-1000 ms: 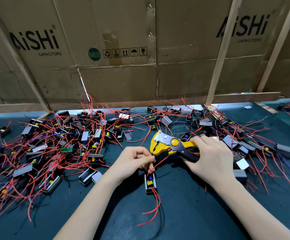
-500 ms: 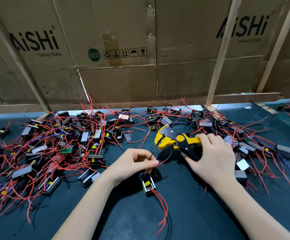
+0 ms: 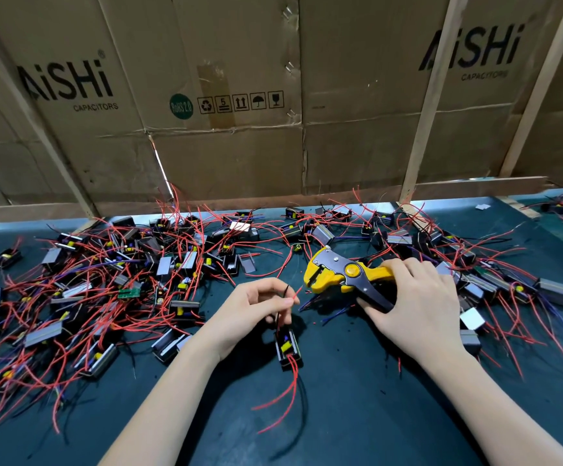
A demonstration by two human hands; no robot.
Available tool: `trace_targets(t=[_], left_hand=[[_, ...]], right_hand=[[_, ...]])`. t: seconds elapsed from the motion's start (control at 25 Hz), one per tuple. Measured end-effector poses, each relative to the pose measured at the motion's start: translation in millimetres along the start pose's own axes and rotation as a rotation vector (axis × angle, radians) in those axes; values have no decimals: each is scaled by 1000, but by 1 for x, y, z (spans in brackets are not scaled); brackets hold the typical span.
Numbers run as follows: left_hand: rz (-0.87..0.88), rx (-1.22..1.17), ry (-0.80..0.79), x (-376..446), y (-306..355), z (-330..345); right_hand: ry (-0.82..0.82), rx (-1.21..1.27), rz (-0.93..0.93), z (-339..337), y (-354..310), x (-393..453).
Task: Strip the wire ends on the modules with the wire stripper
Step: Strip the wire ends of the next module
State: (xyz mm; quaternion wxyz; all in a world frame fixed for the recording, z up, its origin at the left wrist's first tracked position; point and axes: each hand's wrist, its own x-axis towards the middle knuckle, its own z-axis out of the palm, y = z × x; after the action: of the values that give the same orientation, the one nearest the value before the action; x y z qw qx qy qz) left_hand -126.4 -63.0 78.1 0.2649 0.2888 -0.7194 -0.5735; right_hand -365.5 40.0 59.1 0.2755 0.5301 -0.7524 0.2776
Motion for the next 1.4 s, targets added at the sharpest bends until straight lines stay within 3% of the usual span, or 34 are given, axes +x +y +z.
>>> trace_targets(t=[0.4,1.4], left_hand=[[47,-28,100,6,-9,7],[8,-1,74,5,-10,6]], right_hand=[[-22,106,-36,-2,-9,-1],[-49,16,-12,-10,-13,-1]])
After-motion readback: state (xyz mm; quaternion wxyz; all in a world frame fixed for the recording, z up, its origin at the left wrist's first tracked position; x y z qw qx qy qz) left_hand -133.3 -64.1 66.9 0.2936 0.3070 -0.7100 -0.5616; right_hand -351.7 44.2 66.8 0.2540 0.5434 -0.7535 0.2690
